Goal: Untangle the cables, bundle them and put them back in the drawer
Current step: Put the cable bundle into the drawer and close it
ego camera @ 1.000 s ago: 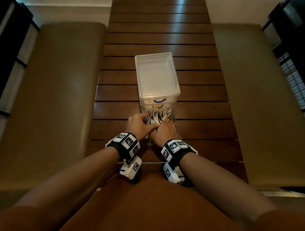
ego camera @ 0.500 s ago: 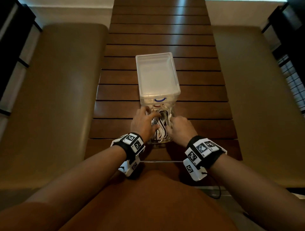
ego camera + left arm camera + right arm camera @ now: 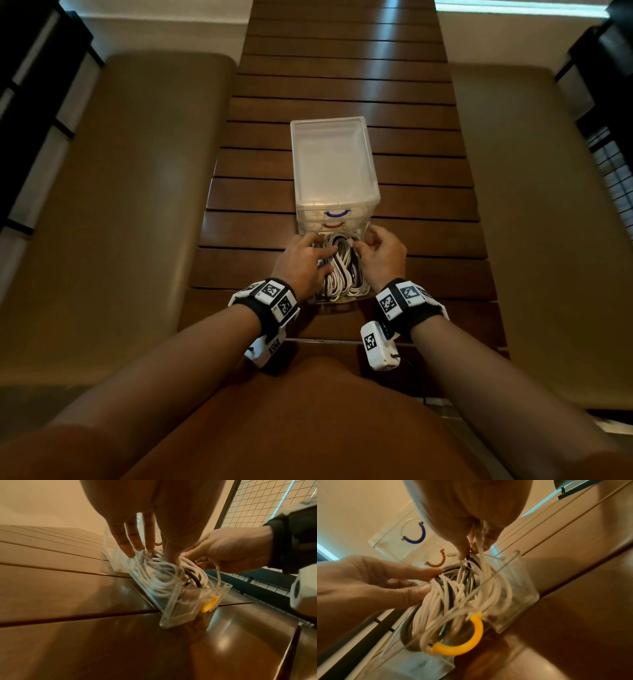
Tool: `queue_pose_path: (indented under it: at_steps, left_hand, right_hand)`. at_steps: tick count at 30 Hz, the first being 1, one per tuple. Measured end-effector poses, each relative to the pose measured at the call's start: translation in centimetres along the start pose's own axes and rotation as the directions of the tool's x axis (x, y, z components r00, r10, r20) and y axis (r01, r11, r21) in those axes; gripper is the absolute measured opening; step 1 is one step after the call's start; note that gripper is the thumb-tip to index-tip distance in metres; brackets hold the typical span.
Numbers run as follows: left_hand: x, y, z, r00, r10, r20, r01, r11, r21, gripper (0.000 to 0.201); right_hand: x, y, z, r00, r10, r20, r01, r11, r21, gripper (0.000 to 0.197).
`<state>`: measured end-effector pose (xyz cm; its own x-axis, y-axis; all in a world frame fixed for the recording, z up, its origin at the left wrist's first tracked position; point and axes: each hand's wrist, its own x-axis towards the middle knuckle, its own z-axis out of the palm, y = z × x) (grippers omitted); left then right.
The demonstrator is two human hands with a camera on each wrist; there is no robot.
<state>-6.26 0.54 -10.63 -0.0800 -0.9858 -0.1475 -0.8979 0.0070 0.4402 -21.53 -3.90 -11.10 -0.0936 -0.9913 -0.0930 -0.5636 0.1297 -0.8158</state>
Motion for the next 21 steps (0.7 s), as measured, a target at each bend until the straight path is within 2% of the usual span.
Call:
queue_pose_path:
  at_steps: [4,8,11,15,21]
  left_hand:
    - [-0.1,0.2,-0.3,0.999,0.038,0.019,-0.038,0.999,0.013,0.048]
    - [0.4,0.9,-0.5,0.994,0.076,0.075,-0.086,0.986,0.142,0.069]
    - [0.9,1.5,-0.5,0.984,0.099,0.151,-0.134,0.961,0.240,0.067]
    - [1.9,2.0,-0.9,0.960,0.098,0.261,-0.167,0.952,0.257,0.072]
    - [1.5,2.5,-0.9,0.957,0.089,0.275,-0.165,0.950,0.267,0.072]
  right_hand:
    - [-0.3,0.8,0.3,0.997,-0.068,-0.037,0.063,0.991,-0.119,0.013]
    - [-0.7,0.6,0.5,0.991,-0.135,-0.018,0.127,0.964,-0.234,0.015]
    - [-0.9,0.2,0.3,0.982,-0.171,0.081,0.189,0.898,-0.397,0.021]
    - [-1.3,-0.6,-0.2,0.935,-0.168,0.311,0.327,0.748,-0.577,0.025]
    - [-1.5,-0.7,-0.7,0.900,-0.152,0.408,0.394,0.683,-0.615,0.031]
